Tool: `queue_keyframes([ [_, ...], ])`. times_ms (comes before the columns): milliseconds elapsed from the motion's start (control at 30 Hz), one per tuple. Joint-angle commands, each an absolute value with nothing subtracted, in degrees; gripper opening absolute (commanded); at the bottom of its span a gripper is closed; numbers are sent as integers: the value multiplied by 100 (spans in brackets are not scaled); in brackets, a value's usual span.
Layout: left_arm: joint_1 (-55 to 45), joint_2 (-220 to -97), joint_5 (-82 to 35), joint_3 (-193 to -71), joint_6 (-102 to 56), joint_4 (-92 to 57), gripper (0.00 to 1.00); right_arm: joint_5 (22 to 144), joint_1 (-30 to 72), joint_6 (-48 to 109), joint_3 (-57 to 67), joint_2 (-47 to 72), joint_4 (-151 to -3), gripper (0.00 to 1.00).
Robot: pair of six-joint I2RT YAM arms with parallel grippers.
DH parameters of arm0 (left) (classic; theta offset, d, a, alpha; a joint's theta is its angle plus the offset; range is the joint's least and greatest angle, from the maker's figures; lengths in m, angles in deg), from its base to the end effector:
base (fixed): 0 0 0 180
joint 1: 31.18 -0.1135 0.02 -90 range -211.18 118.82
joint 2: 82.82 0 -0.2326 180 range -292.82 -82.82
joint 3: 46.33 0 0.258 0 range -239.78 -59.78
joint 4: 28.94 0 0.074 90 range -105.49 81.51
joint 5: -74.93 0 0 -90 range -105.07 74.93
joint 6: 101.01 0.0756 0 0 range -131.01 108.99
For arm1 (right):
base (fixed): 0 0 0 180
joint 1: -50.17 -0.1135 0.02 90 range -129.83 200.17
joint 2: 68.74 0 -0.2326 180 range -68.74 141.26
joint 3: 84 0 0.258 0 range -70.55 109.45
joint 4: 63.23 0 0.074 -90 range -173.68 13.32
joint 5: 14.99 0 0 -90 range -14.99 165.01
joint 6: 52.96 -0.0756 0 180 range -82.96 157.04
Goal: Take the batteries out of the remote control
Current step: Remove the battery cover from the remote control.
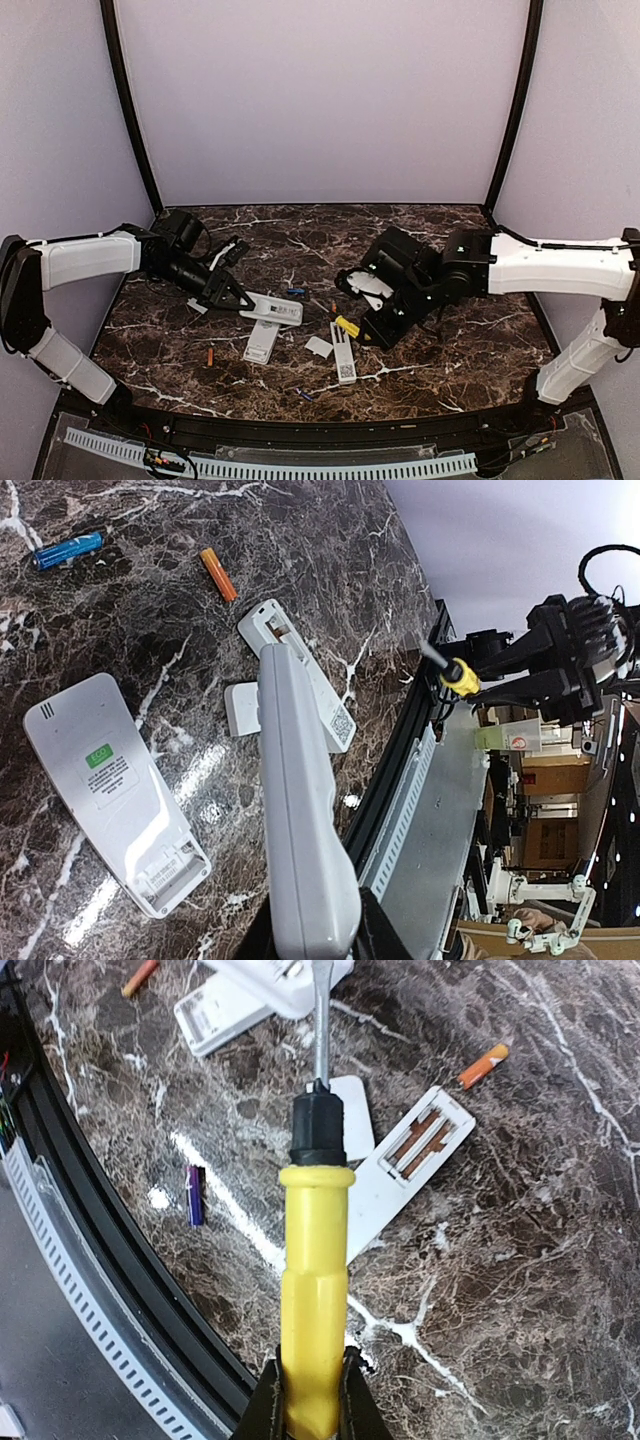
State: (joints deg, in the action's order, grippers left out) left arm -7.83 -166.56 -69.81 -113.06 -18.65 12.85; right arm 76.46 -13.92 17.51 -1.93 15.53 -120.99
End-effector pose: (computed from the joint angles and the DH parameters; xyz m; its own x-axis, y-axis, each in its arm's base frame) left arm 0.2531 -0.1765 0.1686 -0.8604 0.2878 -0.4206 0.5073 0.4042 -0.7611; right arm 0.1422 0.2972 0.2055 -0.6590 -0.5916 -0.4645 -0.7262 0.6613 0.1880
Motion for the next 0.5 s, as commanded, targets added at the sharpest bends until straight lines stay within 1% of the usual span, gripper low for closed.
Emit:
queue_keyframes([
  [0, -824, -16609, -7195, -11429, -1703, 1464, 0, 7711, -1652, 2034, 270, 2081, -12854, 0],
  [133, -824, -16611, -7208, -11417, -1699, 1479, 0, 7350, -1752, 2139, 585, 2420, -13108, 0],
  [467, -736, -16717, -7330, -11404, -1701, 1535, 0, 6545, -2035, 2520, 1039, 2837, -13664, 0],
])
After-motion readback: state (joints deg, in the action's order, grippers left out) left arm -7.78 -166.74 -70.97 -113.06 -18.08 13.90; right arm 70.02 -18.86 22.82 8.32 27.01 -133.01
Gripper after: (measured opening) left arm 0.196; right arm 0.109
